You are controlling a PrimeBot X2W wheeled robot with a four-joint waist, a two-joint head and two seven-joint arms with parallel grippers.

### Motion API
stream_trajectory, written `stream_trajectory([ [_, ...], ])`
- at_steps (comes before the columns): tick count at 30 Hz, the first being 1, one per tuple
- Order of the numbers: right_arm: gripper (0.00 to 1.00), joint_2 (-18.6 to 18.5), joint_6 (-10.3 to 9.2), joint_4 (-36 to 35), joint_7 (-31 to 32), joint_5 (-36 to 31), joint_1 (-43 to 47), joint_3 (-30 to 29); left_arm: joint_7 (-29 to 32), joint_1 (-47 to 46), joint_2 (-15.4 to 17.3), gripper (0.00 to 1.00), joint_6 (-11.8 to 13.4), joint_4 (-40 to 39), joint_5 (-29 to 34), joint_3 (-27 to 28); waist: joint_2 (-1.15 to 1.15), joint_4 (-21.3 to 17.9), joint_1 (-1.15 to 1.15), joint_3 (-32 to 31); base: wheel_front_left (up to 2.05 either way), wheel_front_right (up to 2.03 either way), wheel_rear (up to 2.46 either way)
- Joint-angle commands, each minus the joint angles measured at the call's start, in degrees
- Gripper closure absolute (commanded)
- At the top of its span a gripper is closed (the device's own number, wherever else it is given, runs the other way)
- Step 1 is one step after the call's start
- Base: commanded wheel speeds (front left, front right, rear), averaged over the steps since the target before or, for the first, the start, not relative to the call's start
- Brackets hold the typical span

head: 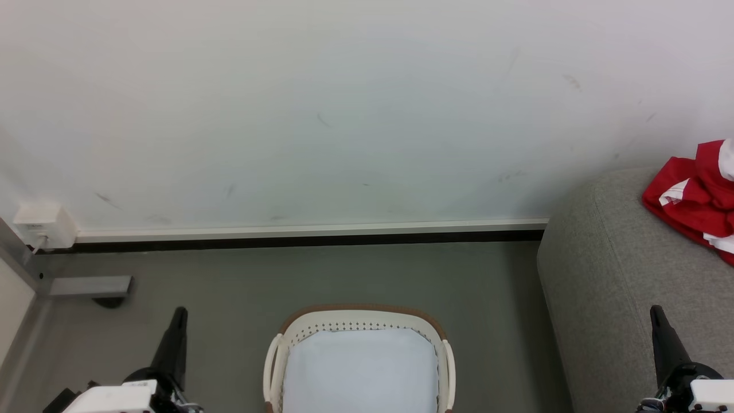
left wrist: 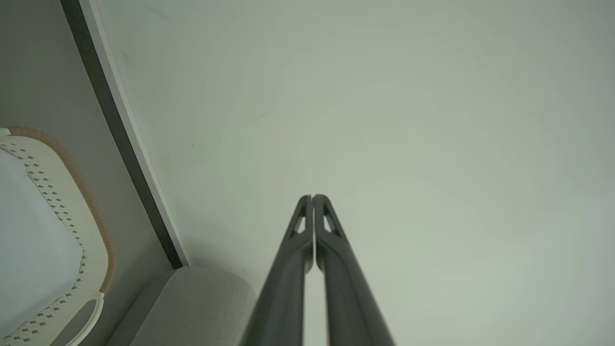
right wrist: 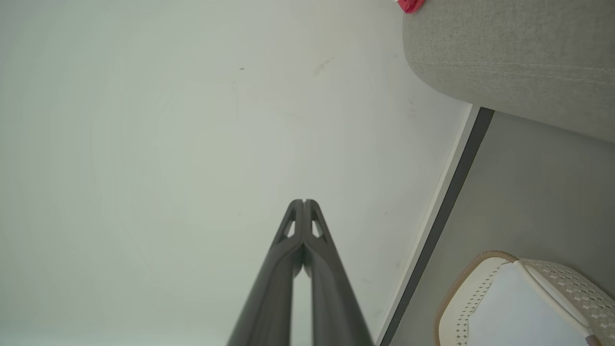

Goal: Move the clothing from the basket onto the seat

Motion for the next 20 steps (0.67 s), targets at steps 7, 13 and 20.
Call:
stream_trajectory([
  [7,1.0,-0.44,-0.12,-0.29,0.15,0.08,-0.72,-0.21,0.24,-0.49,0.41,1.0,-0.23,-0.19,-0.83,0.1,0.0,0.0,0.0,0.0,0.0,0.0,0.0],
  [13,1.0,-0.44,-0.12,-0.29,0.15,0.08,-0.72,-0.21,0.23,-0.49,0.42,1.0,-0.23,-0.19,-0.83,0.1,0.0,0.0,0.0,0.0,0.0,0.0,0.0],
  [20,1.0,-0.44,-0.12,-0.28,0.15,0.08,-0.72,-0.21,0.23,-0.49,0.42,1.0,-0.23,-0.19,-0.84,0.1,0.0,0.0,0.0,0.0,0.0,0.0,0.0],
])
